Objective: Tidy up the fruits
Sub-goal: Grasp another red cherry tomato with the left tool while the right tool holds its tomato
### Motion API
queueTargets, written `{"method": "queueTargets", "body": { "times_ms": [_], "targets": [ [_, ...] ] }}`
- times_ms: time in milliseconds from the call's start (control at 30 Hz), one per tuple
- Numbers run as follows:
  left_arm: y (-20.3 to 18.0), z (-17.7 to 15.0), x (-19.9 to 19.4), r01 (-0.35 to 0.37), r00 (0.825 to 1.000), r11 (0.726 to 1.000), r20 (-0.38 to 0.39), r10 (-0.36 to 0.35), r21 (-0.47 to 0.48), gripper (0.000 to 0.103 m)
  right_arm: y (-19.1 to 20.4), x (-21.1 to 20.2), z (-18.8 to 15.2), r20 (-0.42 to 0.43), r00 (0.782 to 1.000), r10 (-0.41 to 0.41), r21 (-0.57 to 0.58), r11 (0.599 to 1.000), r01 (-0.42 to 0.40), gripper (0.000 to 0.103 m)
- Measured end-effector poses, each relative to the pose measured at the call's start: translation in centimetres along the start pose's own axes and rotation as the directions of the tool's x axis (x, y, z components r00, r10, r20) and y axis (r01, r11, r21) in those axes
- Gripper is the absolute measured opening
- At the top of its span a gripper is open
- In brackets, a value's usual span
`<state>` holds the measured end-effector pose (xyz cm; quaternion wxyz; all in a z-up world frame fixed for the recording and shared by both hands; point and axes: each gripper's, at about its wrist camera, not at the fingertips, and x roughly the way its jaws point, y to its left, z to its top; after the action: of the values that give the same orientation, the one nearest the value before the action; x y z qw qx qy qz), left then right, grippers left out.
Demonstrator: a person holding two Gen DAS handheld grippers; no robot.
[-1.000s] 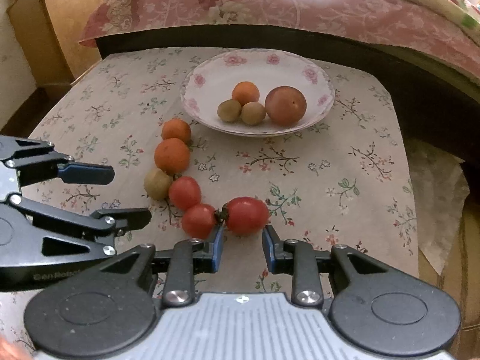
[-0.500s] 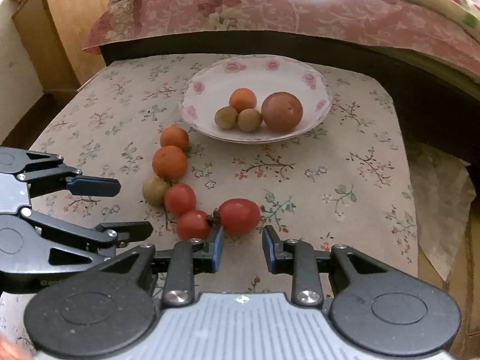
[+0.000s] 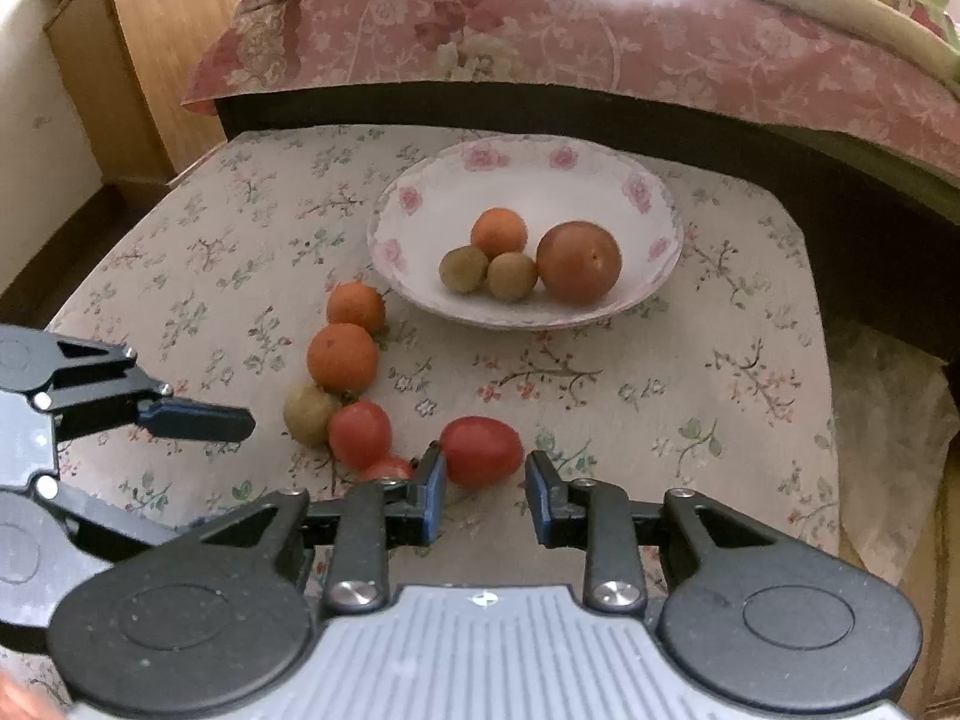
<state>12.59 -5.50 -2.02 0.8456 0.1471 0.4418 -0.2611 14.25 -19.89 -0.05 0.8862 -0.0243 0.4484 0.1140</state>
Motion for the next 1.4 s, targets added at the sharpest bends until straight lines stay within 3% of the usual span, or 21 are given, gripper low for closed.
{"method": "queueTargets", "body": {
  "times_ms": [300, 600, 900, 1400],
  "targets": [
    [-0.8, -0.1, -0.1, 0.044, 0.999, 0.999, 0.006, -0.044, 0.013, 0.063, -1.0, -0.1, 0.6, 0.021, 0.999, 0.029, 0.096, 0.995, -0.031, 0.035],
    [-3.2, 0.2, 0.9, 0.108, 0.994, 0.993, -0.012, -0.107, 0.052, 0.062, -1.6, 1.4, 0.5, -0.022, 0.996, 0.083, 0.172, 0.982, -0.078, 0.035],
    [-3.5, 0.7, 1.3, 0.128, 0.992, 0.990, -0.008, -0.128, 0.057, 0.061, -2.1, 1.0, 0.4, -0.045, 0.994, 0.102, 0.177, 0.980, -0.093, 0.034],
    [-4.6, 2.4, 3.3, 0.060, 0.997, 0.995, 0.040, -0.064, 0.078, 0.057, -4.6, -0.6, -0.7, -0.054, 0.998, 0.037, 0.216, 0.976, -0.024, 0.034]
  ]
}}
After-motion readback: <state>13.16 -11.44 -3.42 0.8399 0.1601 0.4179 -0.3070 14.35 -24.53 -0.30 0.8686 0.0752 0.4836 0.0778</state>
